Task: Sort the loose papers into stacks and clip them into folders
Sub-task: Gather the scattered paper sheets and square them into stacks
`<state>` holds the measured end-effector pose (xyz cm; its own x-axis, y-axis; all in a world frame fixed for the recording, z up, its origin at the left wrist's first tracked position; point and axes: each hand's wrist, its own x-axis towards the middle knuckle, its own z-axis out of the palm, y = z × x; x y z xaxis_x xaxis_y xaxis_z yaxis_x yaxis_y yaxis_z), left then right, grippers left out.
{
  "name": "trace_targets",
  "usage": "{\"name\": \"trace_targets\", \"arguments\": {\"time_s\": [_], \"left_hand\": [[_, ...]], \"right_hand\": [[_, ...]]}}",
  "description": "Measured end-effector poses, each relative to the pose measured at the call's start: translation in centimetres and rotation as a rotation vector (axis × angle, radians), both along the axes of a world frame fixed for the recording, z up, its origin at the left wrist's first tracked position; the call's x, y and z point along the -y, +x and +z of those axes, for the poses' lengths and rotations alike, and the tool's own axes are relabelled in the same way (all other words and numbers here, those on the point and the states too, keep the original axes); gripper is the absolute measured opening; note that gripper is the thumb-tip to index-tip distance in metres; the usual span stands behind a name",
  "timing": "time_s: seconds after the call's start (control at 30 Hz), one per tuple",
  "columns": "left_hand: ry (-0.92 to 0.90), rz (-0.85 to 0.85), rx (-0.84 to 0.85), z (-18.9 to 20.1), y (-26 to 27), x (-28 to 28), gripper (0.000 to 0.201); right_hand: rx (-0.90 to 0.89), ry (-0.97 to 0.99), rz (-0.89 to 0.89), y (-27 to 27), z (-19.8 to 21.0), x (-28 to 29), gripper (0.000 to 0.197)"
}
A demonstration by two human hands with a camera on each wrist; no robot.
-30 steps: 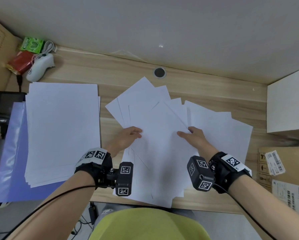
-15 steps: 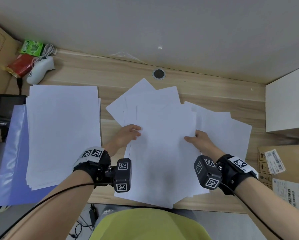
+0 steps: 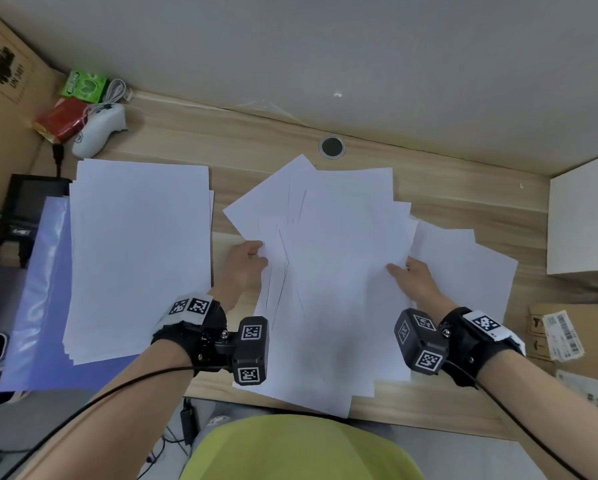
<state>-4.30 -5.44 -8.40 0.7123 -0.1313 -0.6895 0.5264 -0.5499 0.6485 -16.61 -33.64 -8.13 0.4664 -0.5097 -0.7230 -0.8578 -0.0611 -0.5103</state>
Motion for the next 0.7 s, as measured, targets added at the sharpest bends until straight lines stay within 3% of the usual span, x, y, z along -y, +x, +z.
{"name": "trace_targets", "arguments": {"time_s": [0.07,0.2,0.33,0.53,0.57,0.63,0.7], "left_hand": [[-0.003,-0.019,-0.007,-0.2,-0.5,0.0,0.045],[-0.034,0.025,-0.05,-0.3,-0.6,0.1,0.047],[-0.008,0.036,-0.074,-0.2,-0.6,0.7,0.054],[-0.011,-0.038,-0.141,-0.1,-1.3,1.6,0.072],[-0.018,-0.031,-0.145,-0.2,-1.3,1.6,0.073],[-0.029,-0.015,-0.15,-0.2,-1.3,1.5,0.07],[-0.041,0.007,-0.14,-0.4,-1.5,1.2,0.065]], "right_hand": [[-0.034,0.008,0.024,0.3,-0.4,-1.2,0.021],[-0.029,-0.043,0.029,0.6,-0.8,-2.8,0.051],[0.101,-0.081,-0.01,0.4,-0.9,-3.4,0.014],[0.109,0.011,-0.088,0.0,0.0,-4.6,0.007],[0.098,0.044,-0.108,-0.1,0.1,-4.8,0.011],[0.074,0.094,-0.147,-0.4,0.2,-5.4,0.039],[0.067,0.152,-0.185,-1.0,-0.4,-5.6,0.046]]}}
